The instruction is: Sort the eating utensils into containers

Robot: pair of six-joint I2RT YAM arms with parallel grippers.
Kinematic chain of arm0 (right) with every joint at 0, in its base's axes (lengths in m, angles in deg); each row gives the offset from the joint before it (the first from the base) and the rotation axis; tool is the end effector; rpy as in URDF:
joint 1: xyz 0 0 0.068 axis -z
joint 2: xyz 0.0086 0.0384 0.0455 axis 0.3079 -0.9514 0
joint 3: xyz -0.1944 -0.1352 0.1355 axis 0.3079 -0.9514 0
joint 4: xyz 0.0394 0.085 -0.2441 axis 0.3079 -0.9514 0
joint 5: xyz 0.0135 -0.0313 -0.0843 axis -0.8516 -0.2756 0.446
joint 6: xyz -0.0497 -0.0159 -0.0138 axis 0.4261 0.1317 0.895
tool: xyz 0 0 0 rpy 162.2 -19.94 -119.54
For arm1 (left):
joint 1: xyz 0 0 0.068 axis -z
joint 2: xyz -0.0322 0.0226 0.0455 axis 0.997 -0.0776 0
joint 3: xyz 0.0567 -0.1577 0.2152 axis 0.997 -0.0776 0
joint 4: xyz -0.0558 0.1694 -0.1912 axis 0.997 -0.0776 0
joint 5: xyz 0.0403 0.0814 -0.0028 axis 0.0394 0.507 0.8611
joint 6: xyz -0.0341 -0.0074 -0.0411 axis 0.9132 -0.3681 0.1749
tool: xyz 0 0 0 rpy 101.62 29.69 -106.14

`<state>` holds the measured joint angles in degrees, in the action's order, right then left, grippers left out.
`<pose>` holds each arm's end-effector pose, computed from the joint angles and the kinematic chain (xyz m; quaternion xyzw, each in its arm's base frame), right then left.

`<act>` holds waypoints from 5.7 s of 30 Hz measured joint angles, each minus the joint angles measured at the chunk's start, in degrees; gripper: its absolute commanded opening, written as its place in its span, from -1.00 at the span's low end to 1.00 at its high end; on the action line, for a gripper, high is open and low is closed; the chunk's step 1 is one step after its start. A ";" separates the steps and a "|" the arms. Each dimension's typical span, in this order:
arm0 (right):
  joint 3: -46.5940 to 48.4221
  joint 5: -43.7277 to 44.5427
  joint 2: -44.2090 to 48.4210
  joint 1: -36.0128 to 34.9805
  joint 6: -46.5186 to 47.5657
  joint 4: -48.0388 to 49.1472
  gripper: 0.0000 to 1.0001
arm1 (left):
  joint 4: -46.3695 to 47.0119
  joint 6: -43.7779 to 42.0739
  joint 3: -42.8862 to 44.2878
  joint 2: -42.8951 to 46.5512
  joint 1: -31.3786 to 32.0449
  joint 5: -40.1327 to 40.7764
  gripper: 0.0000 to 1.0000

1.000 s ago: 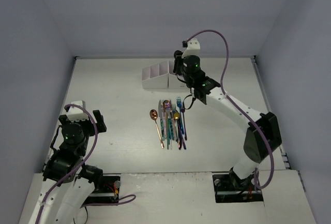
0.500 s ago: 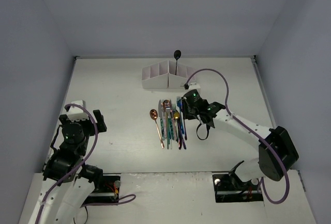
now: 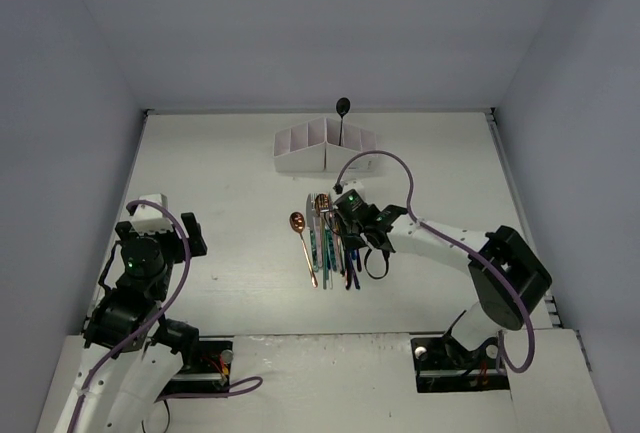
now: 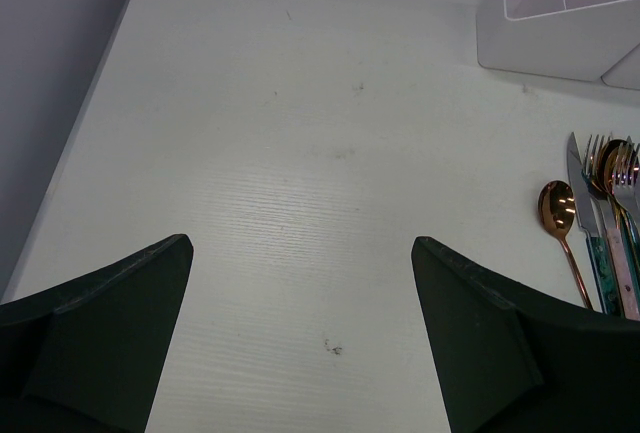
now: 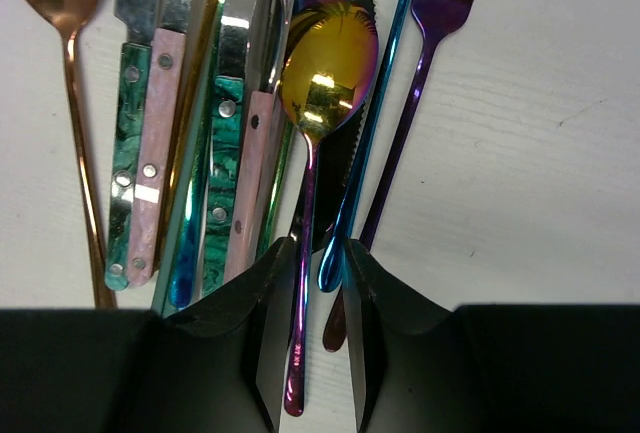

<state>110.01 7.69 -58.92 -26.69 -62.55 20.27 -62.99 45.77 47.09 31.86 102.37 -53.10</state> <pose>0.2354 0.2257 0.1962 -0.1482 0.9108 0.1630 0.3493 0.0991 -0.0192 0.3132 -0.0767 0.7841 -0.0547 0.6134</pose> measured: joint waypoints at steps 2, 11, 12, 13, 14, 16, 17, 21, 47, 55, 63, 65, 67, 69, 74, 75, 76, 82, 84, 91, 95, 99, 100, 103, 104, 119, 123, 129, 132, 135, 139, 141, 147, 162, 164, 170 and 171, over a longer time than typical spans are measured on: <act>0.06 0.19 -1.19 0.00 0.00 0.05 -0.55 | 0.00 0.00 0.00 0.00 0.00 0.00 0.79; 1.34 0.74 -5.29 0.00 0.00 1.06 -0.55 | -0.02 0.00 0.00 0.00 0.00 0.00 0.79; 1.41 0.74 -5.46 0.00 0.00 1.33 -0.55 | 0.00 0.00 0.00 0.00 0.00 0.00 0.79; 1.47 0.74 -5.64 0.00 0.00 1.52 -0.55 | 0.00 0.00 0.00 0.00 0.00 0.00 0.79; 1.51 0.74 -5.80 0.00 0.00 1.63 -0.55 | 0.00 0.00 0.00 0.00 0.00 0.00 0.79; 1.54 0.76 -5.98 0.00 0.00 1.69 -0.55 | 0.00 0.00 0.00 0.00 0.00 0.00 0.79; 1.62 0.77 -6.13 0.00 0.00 1.69 -0.54 | 0.00 0.00 0.00 0.00 0.00 0.00 0.79; 2.24 0.78 -7.22 0.00 -0.04 2.02 -0.61 | 0.00 0.00 0.00 0.00 0.00 0.00 0.79; 18.44 9.87 1.42 0.51 5.44 1.11 -1.00 | 0.00 0.00 0.00 0.00 0.00 0.00 0.79; 31.61 9.81 -0.43 9.34 13.20 15.17 -1.00 | 0.00 0.00 0.00 0.00 0.00 0.00 0.79; 34.84 9.17 -12.19 14.20 18.37 33.87 -1.00 | 0.00 0.00 0.00 0.00 0.00 0.00 0.79; 37.00 8.82 -16.77 14.27 19.07 37.22 -1.00 | 0.00 0.00 0.00 -0.02 0.00 0.00 0.79; 38.92 8.47 -20.91 14.27 19.77 39.96 -1.00 | 0.00 0.00 0.00 -0.02 0.00 0.00 0.79; 40.97 8.24 -24.88 14.32 20.35 41.55 -1.00 | 0.00 0.00 0.00 -0.05 0.00 0.00 0.79; 45.11 8.24 -32.75 14.43 21.49 44.60 -1.00 | 0.04 0.00 0.00 -0.13 0.00 -0.39 0.79; 45.30 8.27 -33.78 14.51 21.62 44.88 -1.00 | 0.05 0.00 0.00 -0.13 0.00 -0.44 0.79; 45.30 8.28 -34.60 14.58 21.70 45.01 -1.00 | 0.07 0.00 0.00 -0.13 0.00 -0.46 0.79; 41.17 8.35 -35.70 14.60 21.57 47.02 -0.89 | 0.07 0.00 0.00 -0.11 0.00 -0.51 0.79; 38.91 8.32 -35.52 14.60 21.33 47.36 -0.77 | 0.07 0.00 0.00 -0.11 0.00 -0.58 0.79; 30.42 8.17 -31.23 14.60 19.66 47.36 -0.40 | 0.15 0.04 0.00 -0.13 0.00 -1.50 0.79; 28.60 8.36 -25.88 14.49 18.90 45.64 -0.27 | -0.19 0.26 0.46 -1.83 0.00 -4.19 0.79; 27.52 8.88 -17.74 13.88 18.30 41.03 -0.21 | -0.78 0.67 2.52 -8.48 0.01 -6.99 0.79; 27.67 8.97 -15.51 13.47 18.18 38.90 -0.20 | -0.83 0.78 2.97 -10.14 0.03 -7.43 0.79; 29.78 9.50 -9.59 10.88 17.60 30.18 -0.16 | -1.00 1.00 3.51 -13.72 0.07 -8.17 0.79; 30.65 9.59 -8.15 9.60 17.29 27.48 -0.15 | -1.13 1.06 3.52 -14.47 0.07 -8.26 0.79; 20.68 2.23 -9.26 -7.68 0.00 -0.64 -0.32 | -2.23 1.42 3.52 -8.53 0.07 -4.67 0.79; 20.14 0.24 -14.51 -8.89 -3.61 -1.56 -0.38 | -2.21 1.40 3.46 -7.83 0.07 -3.97 0.79; 20.93 -0.90 -20.19 -8.67 -6.82 -2.04 -0.41 | -2.20 1.36 2.80 -5.57 0.07 -3.23 0.79; 21.95 -0.84 -21.61 -8.61 -7.61 -2.16 -0.41 | -2.14 1.33 2.80 -4.82 0.07 -3.06 0.79; 22.78 -0.86 -22.30 -8.60 -8.13 -2.14 -0.41 | -2.12 1.33 2.80 -4.57 0.07 -2.96 0.79; 23.45 -0.81 -23.88 -8.57 -8.41 -2.18 -0.42 | -2.12 1.33 2.80 -4.55 0.07 -2.97 0.79; 24.20 -0.85 -24.41 -8.57 -8.39 -2.18 -0.42 | -2.12 1.33 2.78 -4.55 0.07 -2.97 0.79; 25.78 -0.99 -25.72 -8.57 -8.39 -2.50 -0.69 | -2.08 1.33 2.75 -4.54 0.07 -2.97 0.79; 31.12 -1.62 -28.09 -8.87 -7.10 -5.34 -1.00 | -1.94 1.31 2.73 -4.36 0.07 -2.97 0.79; 33.69 -1.21 -28.03 -9.00 -5.92 -6.40 -1.00 | -1.92 1.31 2.69 -4.26 0.07 -2.97 0.79; 43.09 1.93 -23.75 -8.51 -0.95 -6.70 -1.00 | -1.90 1.31 2.69 -4.08 0.07 -2.97 0.79; 44.57 2.79 -22.48 -8.14 0.16 -6.49 -1.00 | -1.90 1.31 2.69 -4.07 0.07 -2.97 0.79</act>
<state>154.58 10.47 -81.39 -34.83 -62.38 13.78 -64.89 47.08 49.78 27.79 102.44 -56.08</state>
